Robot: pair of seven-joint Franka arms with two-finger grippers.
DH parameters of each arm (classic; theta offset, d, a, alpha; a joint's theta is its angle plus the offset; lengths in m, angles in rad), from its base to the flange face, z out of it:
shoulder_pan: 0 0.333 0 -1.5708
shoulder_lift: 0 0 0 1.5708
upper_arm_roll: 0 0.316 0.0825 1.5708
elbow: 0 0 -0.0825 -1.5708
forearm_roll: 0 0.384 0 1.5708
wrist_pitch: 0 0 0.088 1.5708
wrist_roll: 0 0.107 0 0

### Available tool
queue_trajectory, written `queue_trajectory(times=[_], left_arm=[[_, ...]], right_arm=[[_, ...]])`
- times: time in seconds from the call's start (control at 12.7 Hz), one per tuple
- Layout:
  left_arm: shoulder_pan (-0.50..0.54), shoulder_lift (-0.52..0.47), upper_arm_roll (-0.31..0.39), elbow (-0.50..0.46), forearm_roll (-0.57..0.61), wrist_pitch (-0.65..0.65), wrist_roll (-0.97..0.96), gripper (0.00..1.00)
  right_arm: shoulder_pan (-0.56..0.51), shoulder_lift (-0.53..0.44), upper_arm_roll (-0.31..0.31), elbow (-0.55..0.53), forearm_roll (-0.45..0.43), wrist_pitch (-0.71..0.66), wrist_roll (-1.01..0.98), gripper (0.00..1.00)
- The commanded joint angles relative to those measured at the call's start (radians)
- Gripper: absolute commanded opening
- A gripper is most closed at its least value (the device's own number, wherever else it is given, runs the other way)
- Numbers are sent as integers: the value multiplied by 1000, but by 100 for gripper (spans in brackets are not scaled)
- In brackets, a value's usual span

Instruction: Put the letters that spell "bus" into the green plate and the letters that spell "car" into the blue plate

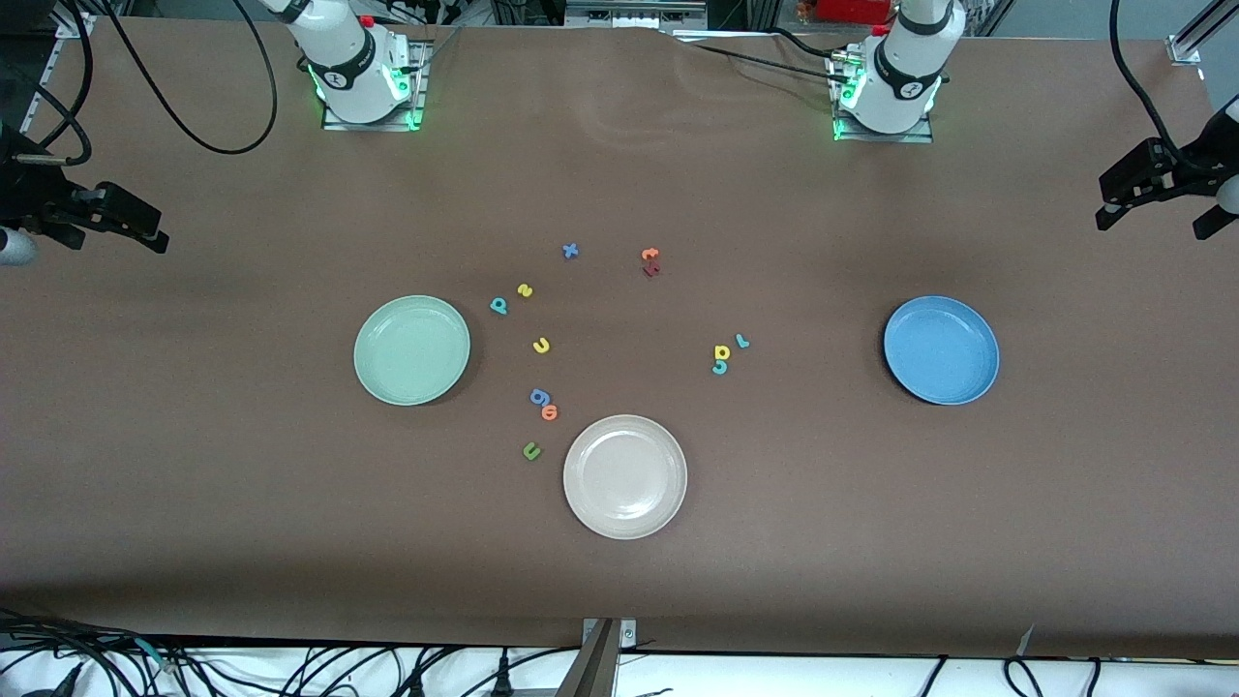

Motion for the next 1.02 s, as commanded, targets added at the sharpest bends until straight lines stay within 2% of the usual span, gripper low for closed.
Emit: queue_trajectory(times=[0.0,0.94], left_arm=[[-4,18,1,36,-4,-11,-3,100],[8,19,7,53,-4,-16,-6,100]], right_arm=[[2,9,0,26,-11,-19,-10,100],[2,9,0,26,-11,-19,-11,100]])
